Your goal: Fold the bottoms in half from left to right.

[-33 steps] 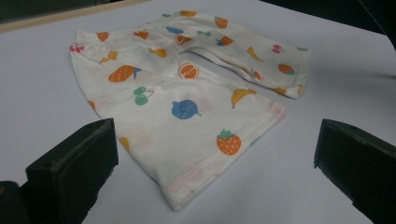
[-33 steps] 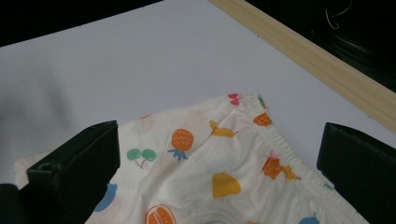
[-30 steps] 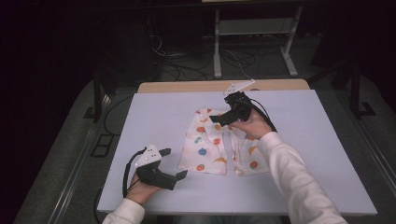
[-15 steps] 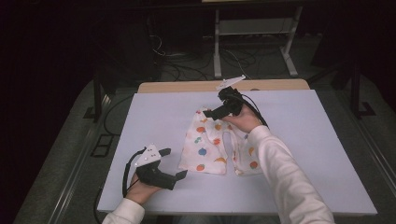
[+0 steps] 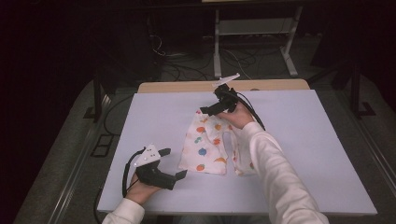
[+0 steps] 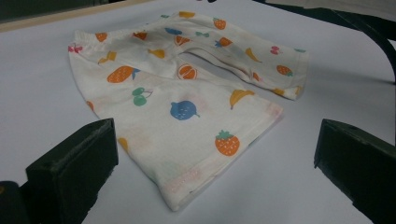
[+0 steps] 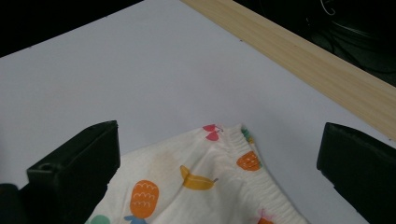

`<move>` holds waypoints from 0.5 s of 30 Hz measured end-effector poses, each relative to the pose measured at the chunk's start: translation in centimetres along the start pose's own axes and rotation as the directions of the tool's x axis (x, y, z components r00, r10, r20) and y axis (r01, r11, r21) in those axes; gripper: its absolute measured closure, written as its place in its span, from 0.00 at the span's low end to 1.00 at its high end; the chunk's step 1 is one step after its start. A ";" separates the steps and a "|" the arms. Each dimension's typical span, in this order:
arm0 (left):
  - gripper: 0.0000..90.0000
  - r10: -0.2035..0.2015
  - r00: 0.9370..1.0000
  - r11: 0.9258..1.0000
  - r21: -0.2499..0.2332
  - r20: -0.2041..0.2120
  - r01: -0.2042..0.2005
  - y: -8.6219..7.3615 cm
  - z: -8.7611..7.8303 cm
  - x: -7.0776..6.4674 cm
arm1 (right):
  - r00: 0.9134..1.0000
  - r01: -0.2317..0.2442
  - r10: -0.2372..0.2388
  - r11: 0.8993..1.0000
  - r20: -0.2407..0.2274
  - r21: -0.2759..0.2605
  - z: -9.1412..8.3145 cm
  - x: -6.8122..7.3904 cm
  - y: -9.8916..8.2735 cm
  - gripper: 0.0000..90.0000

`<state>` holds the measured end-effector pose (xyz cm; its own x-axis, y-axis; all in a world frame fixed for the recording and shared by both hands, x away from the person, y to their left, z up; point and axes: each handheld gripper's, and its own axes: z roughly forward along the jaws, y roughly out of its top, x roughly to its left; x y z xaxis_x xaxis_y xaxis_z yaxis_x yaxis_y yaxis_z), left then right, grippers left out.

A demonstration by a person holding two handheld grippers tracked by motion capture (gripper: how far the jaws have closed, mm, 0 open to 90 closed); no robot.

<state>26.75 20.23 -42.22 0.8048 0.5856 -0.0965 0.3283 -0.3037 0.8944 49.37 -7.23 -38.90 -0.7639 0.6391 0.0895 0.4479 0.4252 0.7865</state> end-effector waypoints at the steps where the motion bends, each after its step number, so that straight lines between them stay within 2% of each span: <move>1: 0.00 0.000 1.000 1.000 0.000 0.001 0.000 0.0 0.0 0.0 | 1.000 -0.015 0.015 1.000 0.005 0.000 0.5 -0.2 -0.1 0.00; 12: 0.00 -0.001 1.000 1.000 0.003 0.001 0.001 0.0 0.0 0.1 | 0.997 -0.065 0.065 0.998 0.048 -0.001 3.0 -1.5 -0.5 0.00; 13: 0.00 0.000 1.000 1.000 0.008 0.000 0.000 0.0 0.0 0.1 | 0.994 -0.066 0.067 0.998 0.087 -0.009 3.4 -1.6 -0.5 0.00; 14: 0.00 0.003 1.000 1.000 0.012 0.001 -0.003 0.0 0.1 0.1 | 0.994 -0.066 0.067 0.998 0.087 -0.009 3.4 -1.6 -0.5 0.00; 15: 0.00 0.005 1.000 1.000 0.014 0.002 -0.005 0.0 0.1 0.0 | 0.990 -0.079 0.082 0.996 0.115 -0.032 3.7 -1.7 -0.6 0.00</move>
<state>26.83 20.18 -42.29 0.8077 0.5823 -0.0931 0.3309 -0.3170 0.8888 52.16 -6.20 -41.78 -0.6658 0.7415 0.0830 0.4920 0.3527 0.7960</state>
